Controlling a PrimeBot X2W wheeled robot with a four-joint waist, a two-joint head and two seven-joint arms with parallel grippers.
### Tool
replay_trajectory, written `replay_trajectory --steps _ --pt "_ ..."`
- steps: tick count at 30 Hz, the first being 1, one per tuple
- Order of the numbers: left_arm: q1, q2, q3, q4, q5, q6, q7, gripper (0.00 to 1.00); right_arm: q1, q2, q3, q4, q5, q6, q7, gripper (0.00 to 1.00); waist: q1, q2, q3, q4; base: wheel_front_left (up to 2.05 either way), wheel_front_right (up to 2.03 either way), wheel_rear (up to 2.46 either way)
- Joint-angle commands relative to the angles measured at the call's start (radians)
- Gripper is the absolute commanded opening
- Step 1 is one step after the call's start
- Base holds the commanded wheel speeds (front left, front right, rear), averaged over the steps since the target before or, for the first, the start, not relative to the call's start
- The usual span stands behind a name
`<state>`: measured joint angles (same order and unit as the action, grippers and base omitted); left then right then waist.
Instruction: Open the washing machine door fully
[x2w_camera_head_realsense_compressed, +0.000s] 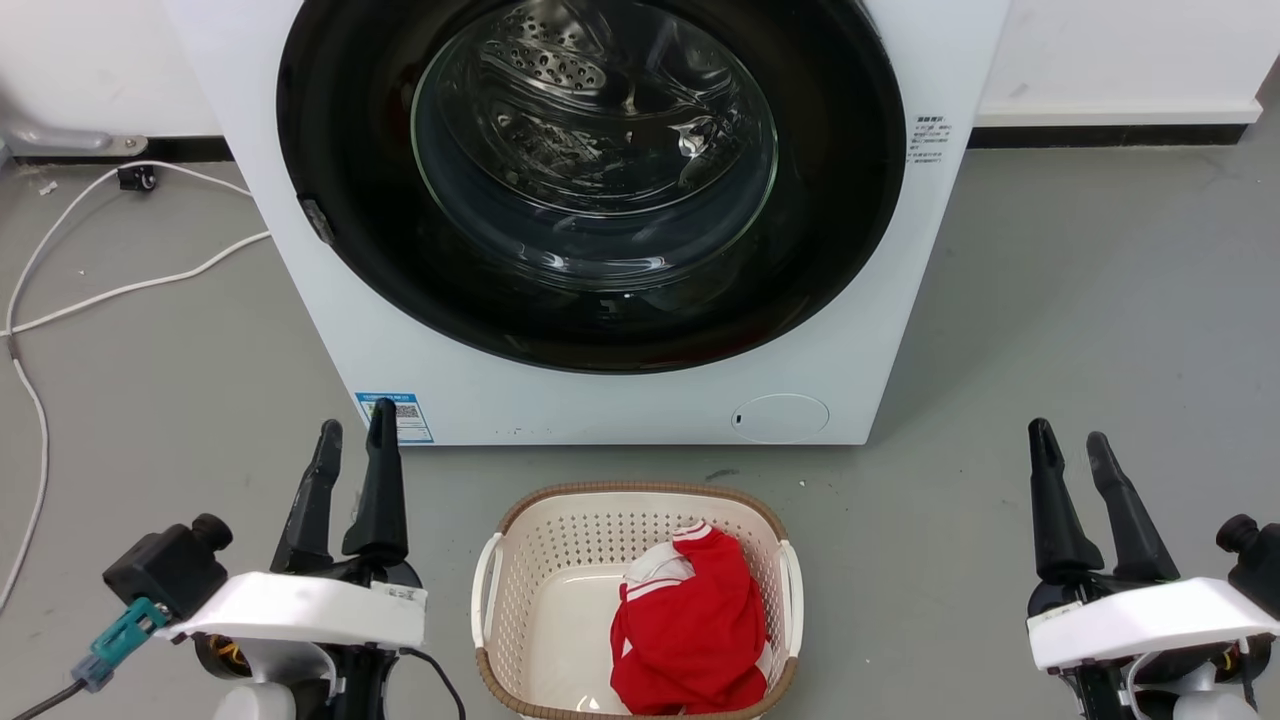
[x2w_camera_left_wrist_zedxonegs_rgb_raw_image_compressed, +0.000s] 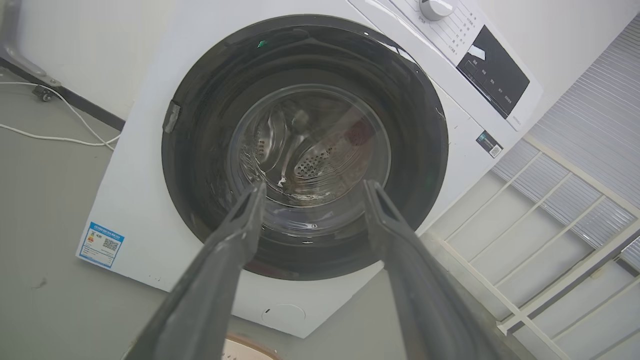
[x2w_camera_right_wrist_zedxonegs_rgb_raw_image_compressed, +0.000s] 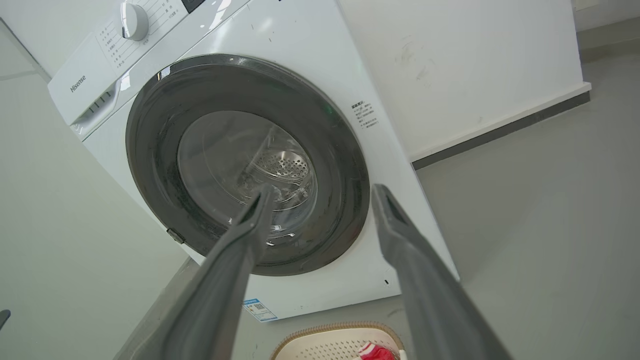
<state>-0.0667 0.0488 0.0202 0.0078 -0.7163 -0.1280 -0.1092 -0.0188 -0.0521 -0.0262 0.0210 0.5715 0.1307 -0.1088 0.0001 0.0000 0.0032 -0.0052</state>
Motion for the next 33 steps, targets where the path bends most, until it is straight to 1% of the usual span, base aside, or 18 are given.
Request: replay_trajectory --steps 1,11,33 --pt "-0.003 0.003 -0.005 -0.016 0.040 -0.003 -0.009 1.00 -0.006 -0.001 0.000 -0.010 -0.035 0.000 -0.011 1.00 0.0000 0.0000 -0.001 0.000 0.00 0.00 0.00" --pt "0.012 0.004 -0.017 -0.008 0.196 0.004 -0.037 1.00 0.001 0.000 0.011 0.009 -0.163 0.000 -0.037 1.00 0.0000 0.0000 -0.001 -0.004 0.00 0.00 0.00" --pt "0.020 0.007 -0.052 0.002 0.434 0.034 -0.091 1.00 0.014 0.001 0.018 0.032 -0.374 0.000 -0.054 1.00 -0.0001 0.0000 -0.001 -0.006 0.00 0.00 0.00"
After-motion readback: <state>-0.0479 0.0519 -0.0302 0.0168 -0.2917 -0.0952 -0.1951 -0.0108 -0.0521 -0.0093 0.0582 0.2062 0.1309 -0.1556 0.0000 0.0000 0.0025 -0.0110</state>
